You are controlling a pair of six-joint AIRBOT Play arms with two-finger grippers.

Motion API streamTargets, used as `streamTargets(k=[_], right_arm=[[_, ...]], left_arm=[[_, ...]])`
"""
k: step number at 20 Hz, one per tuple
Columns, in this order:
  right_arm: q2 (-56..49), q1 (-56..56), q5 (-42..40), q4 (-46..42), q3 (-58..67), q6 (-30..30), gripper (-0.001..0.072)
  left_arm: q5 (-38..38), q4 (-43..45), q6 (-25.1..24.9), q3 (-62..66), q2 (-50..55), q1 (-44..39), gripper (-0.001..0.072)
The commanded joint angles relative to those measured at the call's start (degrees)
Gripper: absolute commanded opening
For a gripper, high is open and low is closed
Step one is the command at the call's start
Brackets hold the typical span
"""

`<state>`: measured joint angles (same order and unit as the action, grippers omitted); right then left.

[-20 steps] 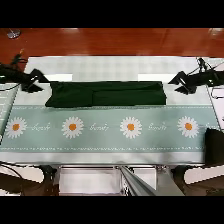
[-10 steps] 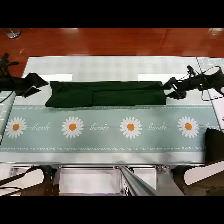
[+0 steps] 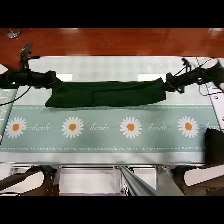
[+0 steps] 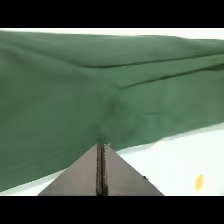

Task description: Fold the shirts.

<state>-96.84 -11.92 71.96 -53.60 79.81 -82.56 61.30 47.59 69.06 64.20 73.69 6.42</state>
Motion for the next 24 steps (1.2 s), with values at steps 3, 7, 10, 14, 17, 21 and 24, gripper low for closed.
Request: streamTargets(k=[3,7,10,14,17,21,24], right_arm=[[20.74,-2.80,2.95,-5.79,-8.11,2.58,0.0029],[42.16,-2.97,2.58,-5.35,-19.63,1.77,0.0029],[53.86,-2.95,2.23,-5.35,-24.30,-2.95,0.0029],[60.33,-2.97,3.37,-5.25,-24.72,-5.09,0.0029],[60.63,-2.95,3.96,-4.72,-24.72,-5.07,0.0029],[60.61,-2.95,3.21,-3.80,-24.72,-4.85,0.0029],[60.33,-2.95,3.08,-3.56,-24.72,-4.83,0.0030]], left_arm=[[-3.45,-3.82,-3.04,1.36,0.22,-11.58,0.0017],[-16.04,3.02,4.46,2.47,3.82,-27.52,0.0015],[-25.11,11.21,14.73,7.15,9.57,-39.15,0.0015],[-21.73,9.64,19.54,18.14,22.34,-49.40,0.0017],[-21.27,4.63,18.69,23.41,28.68,-54.34,0.0016],[-16.79,2.14,19.74,26.99,34.58,-59.87,0.0017],[-16.41,-0.28,19.63,27.39,35.26,-61.31,0.0017]])
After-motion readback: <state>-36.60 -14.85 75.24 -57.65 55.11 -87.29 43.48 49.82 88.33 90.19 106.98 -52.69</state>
